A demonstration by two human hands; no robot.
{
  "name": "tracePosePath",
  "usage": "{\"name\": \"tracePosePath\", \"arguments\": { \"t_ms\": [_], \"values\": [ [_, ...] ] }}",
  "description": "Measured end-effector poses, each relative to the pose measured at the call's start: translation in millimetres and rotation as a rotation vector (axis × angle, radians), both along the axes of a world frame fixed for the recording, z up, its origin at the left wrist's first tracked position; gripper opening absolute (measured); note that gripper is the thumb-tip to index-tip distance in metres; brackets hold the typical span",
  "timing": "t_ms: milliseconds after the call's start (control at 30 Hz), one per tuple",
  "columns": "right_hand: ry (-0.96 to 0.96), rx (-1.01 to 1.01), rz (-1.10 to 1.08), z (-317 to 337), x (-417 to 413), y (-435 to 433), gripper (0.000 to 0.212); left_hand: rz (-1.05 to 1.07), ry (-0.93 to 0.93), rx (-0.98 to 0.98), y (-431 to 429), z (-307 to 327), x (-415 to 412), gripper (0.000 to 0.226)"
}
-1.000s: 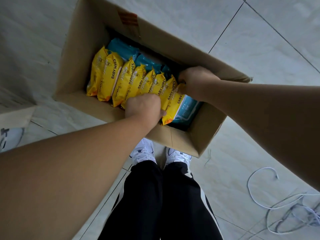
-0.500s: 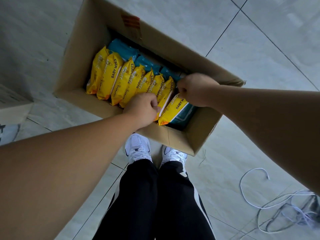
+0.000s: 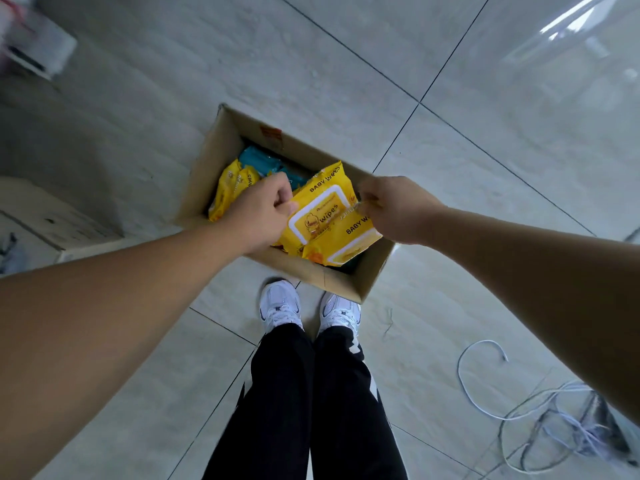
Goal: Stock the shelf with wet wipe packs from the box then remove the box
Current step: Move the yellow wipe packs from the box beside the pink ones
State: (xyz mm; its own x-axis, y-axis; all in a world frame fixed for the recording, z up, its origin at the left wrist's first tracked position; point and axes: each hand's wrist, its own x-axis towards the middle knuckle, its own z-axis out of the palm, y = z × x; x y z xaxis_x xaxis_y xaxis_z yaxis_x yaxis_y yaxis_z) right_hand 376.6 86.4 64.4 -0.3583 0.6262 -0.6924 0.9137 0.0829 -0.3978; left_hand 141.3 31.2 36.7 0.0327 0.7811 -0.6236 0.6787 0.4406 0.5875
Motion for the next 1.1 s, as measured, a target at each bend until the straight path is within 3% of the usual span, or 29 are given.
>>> {"name": "tracePosePath", "arguments": {
  "t_ms": [133,267,433,800,1100],
  "values": [
    [0.108,0.065,-0.149,74,0,-3,0.027,0.005,-0.046,0.047,16,85,-8,0.027],
    [0.171,0.133,-0.257,166,-1,3,0.019,-0.043,-0.032,0.081,43,191,-15,0.023],
    [0.248,0.225,-0.283,301,-5,21,0.021,-0.087,0.027,0.174,75,342,-19,0.016],
    [0.451,0.583,-0.041,607,-36,75,0.029,-0.117,0.213,0.527,92,668,-37,0.019],
    [0.688,0.748,0.178,756,-116,53,0.028,0.057,0.389,0.646,16,832,-100,0.016]
  ]
}}
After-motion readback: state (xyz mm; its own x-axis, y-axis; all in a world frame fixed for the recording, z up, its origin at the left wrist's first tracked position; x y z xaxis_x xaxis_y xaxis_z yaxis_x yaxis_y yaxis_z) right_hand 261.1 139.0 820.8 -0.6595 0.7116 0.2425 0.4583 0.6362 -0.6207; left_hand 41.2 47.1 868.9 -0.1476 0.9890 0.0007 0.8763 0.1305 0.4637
